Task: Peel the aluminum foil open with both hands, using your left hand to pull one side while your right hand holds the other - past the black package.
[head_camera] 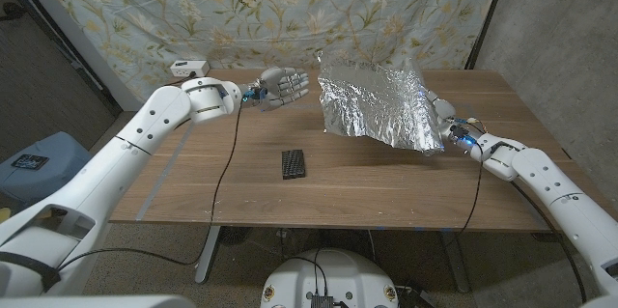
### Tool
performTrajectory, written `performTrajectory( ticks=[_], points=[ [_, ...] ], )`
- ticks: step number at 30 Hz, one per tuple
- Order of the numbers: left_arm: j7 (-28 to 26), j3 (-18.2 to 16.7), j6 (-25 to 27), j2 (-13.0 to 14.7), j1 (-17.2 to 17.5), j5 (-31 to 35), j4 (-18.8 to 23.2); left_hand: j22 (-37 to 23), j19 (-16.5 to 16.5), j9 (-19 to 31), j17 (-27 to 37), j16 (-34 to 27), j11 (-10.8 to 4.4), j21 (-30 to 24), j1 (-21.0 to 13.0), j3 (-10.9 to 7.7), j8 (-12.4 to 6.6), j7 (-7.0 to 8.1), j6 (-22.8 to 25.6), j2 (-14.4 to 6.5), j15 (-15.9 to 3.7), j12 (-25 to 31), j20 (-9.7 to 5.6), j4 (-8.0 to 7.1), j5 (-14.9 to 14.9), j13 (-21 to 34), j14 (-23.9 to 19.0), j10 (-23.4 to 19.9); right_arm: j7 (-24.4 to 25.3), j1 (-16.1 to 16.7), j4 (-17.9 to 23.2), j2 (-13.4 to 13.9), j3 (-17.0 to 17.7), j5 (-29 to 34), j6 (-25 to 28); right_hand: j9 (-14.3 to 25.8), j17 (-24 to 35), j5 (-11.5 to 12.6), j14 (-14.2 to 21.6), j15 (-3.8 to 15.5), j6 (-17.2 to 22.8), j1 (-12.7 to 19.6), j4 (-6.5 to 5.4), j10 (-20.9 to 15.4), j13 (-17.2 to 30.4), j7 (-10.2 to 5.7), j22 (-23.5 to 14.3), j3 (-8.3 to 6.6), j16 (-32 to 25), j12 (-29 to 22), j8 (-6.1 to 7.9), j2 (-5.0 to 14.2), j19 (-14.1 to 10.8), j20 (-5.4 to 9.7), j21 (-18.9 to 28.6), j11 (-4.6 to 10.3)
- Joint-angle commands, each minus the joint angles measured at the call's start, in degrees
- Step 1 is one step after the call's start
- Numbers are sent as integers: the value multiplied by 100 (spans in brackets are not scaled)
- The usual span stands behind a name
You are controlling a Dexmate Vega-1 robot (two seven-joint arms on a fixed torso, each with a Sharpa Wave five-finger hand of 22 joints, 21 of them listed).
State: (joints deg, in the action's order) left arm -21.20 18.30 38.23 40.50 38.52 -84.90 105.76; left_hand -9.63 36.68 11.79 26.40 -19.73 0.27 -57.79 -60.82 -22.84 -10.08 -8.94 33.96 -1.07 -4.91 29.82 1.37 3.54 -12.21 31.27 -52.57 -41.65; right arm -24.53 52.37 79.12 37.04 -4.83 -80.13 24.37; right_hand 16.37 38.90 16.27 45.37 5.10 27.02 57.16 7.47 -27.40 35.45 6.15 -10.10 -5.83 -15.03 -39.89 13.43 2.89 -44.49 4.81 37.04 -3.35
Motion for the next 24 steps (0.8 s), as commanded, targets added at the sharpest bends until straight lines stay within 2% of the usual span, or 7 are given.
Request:
performTrajectory(
  ticks=[1, 4, 9, 22, 24],
  points=[
    [286, 206, 233, -3, -257, 62, -255, -17, -213, -19, -171, 216, 245, 161, 319, 81, -20, -140, -381, 142, 298, -326, 180, -51, 50, -131, 329, 398, 9, 13, 28, 34, 16, -11, 9, 32, 12, -24, 43, 40, 53, 3, -31, -13, 14, 11, -3, 17, 25, -54, -15, 14, -48, -30, -14, -28],
    [276, 258, 280, -63, -321, 82, -324, -20, -300, -38, -269, 327, 379, 253, 404, 72, -33, -176, -564, 150, 455, -529, 264, -28, 55, -217, 522, 598, 1, 11, 38, 40, 18, -9, 6, 34, 12, -27, 39, 36, 51, 0, -38, -8, 14, 15, -3, 18, 36, -53, -21, 24, -47, -32, -22, -28],
    [302, 372, 365, -176, -466, 159, -453, -20, -327, -47, -312, 354, 430, 296, 429, 53, -46, -197, -632, 131, 491, -601, 307, -11, 53, -258, 562, 623, 4, 15, 55, 48, 24, -15, 8, 38, 16, -38, 56, 34, 53, -17, -51, -14, 6, 16, -3, 33, 47, -51, -30, 29, -57, -40, -34, -39],
    [572, 760, 558, -616, -960, 605, -885, -21, -306, -62, -406, 375, 402, 359, 432, 16, -79, -219, -679, 155, 515, -708, 327, 75, 38, -337, 551, 587, -45, 46, 89, 60, 45, -25, -18, 45, 20, -52, 65, 27, 55, -11, -55, -24, 10, 20, -3, 47, 79, -59, -47, 42, -62, -56, -64, -32],
    [596, 792, 594, -692, -1013, 641, -957, -21, -300, -64, -414, 375, 407, 365, 439, 14, -79, -224, -690, 155, 505, -714, 327, 79, 36, -345, 546, 574, -49, 51, 90, 60, 51, -33, -17, 47, 22, -54, 76, 16, 59, -6, -54, -17, 14, 26, -3, 47, 80, -58, -48, 46, -69, -57, -67, -66]
  ],
)
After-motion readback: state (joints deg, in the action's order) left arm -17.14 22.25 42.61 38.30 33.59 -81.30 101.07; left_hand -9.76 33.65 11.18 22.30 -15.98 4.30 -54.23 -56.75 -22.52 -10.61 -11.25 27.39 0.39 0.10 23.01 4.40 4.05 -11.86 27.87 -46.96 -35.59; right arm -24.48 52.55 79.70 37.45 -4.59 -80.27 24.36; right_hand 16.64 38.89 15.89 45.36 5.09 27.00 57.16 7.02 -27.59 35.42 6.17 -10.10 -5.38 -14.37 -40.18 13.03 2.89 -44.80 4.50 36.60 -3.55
